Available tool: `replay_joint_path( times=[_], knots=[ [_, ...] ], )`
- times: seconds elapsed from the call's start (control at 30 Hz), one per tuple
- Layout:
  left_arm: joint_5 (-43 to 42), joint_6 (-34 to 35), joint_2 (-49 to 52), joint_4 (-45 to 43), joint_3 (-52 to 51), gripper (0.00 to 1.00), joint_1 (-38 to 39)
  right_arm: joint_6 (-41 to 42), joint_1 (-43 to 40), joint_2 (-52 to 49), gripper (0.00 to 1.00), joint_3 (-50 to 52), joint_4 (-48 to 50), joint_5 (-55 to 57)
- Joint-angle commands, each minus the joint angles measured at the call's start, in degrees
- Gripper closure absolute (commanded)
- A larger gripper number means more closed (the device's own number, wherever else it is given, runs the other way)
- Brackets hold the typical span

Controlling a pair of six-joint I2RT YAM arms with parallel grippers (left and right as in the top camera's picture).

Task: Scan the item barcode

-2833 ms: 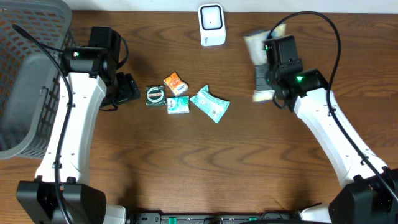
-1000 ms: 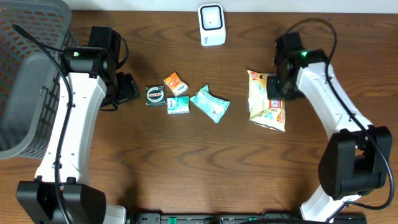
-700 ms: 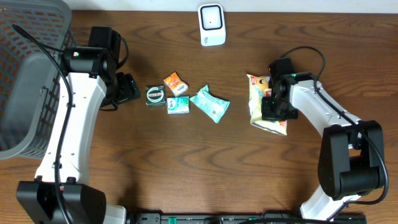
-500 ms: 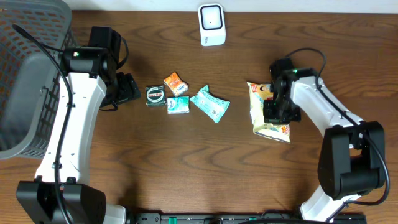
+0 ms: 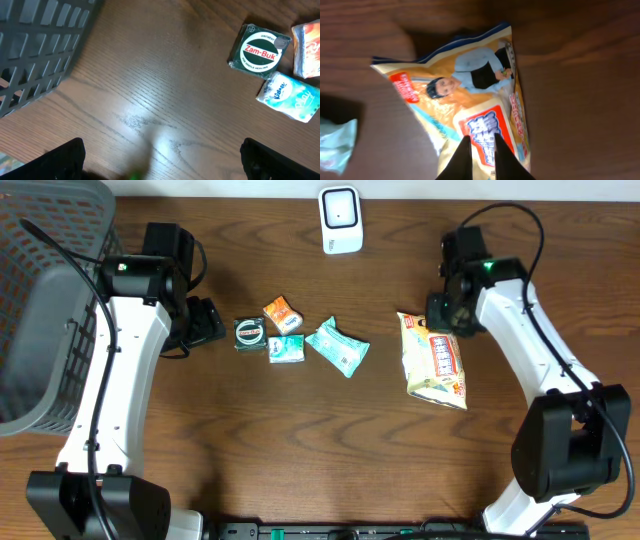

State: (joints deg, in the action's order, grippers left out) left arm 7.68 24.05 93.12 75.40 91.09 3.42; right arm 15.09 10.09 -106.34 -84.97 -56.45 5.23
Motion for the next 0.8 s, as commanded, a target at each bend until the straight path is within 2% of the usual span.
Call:
replay_joint_path(
  times=[0.0, 0.23, 0.47, 0.63, 0.77],
  knots=[
    [0.5, 0.46, 0.37, 0.24, -0.13, 0.02, -0.2, 1.05, 0.09, -0.13, 0.89, 5.81, 2.84, 1.49],
    [0.5, 0.46, 0.37, 0.24, -0.13, 0.02, -0.2, 3.63, 0.85, -1.44, 0.88, 14.38, 13.66, -4.42],
    [0.5, 0.46, 0.37, 0.24, -0.13, 0.02, -0.2, 4.61, 1.6, -6.29, 0.89, 12.02, 20.5, -13.07],
    [0.5, 0.46, 0.37, 0.24, -0.13, 0.02, -0.2, 3.74, 1.68, -9.46, 0.88, 2.84, 15.23, -13.77],
    [0.5, 0.46, 0.37, 0.24, -0.13, 0.02, -0.2, -0.81, 1.6, -9.77, 0.86, -6.84, 4.7, -13.73]
  ],
)
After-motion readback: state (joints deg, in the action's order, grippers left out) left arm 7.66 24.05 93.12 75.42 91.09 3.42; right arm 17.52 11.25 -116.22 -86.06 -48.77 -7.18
